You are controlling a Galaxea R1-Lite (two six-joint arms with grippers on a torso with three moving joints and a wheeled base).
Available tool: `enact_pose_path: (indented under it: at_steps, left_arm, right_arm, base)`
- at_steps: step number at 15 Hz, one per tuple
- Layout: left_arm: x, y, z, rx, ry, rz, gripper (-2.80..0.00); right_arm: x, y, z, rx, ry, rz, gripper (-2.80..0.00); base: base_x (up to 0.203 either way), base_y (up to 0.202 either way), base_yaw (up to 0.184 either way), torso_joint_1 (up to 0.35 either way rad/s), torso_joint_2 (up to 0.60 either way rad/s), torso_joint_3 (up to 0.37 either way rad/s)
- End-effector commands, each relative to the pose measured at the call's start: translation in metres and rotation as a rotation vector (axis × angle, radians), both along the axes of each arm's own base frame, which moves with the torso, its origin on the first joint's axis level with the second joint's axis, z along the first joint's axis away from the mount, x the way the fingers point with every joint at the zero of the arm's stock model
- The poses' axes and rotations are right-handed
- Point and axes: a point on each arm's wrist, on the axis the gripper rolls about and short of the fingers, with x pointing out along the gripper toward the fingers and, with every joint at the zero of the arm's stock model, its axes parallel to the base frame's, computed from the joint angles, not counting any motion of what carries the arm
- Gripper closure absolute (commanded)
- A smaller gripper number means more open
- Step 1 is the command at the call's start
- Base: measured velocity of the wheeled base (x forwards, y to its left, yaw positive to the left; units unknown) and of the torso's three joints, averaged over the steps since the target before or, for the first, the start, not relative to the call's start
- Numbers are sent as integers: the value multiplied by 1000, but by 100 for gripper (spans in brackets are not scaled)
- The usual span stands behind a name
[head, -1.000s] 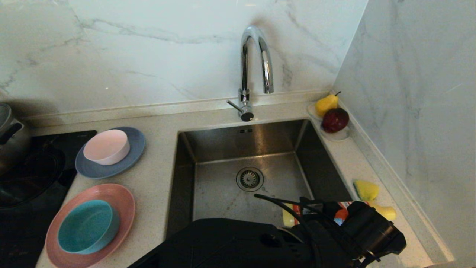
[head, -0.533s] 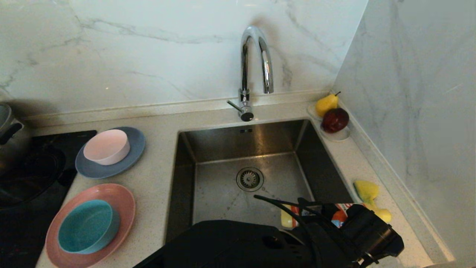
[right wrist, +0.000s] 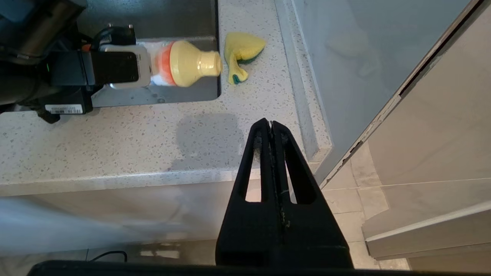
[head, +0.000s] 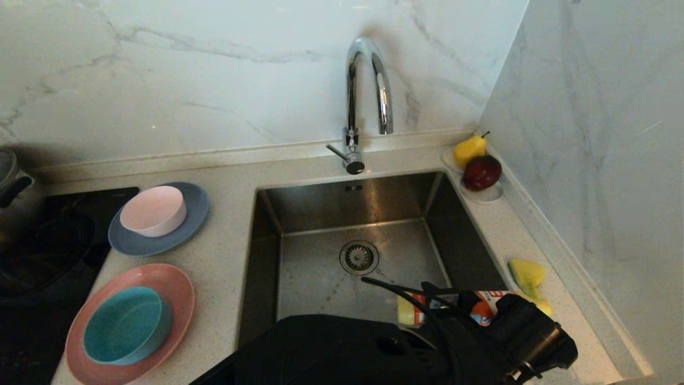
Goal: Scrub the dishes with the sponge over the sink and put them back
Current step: Squeeze it onto the sponge
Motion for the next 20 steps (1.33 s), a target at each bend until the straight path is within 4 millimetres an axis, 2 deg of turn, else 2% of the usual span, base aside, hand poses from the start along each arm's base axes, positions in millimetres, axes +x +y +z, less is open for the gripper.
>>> enact_pose_path:
  at_steps: [1, 9, 20]
  left_arm:
    - [2, 0, 4, -6, -10, 5, 0]
    - [9, 1, 2, -8, -16, 13, 0]
    - [8, 1, -2, 12, -7, 7, 0]
  right_arm:
    - [0, 0, 0, 0, -1, 1, 0]
    - [0, 0, 0, 0, -1, 1, 0]
    - [0, 0, 0, 0, -1, 0, 0]
  base:
    - [0, 0, 0, 0, 0, 0]
    - [0, 0, 0, 0, 0, 0]
    - [0, 0, 0, 0, 0, 0]
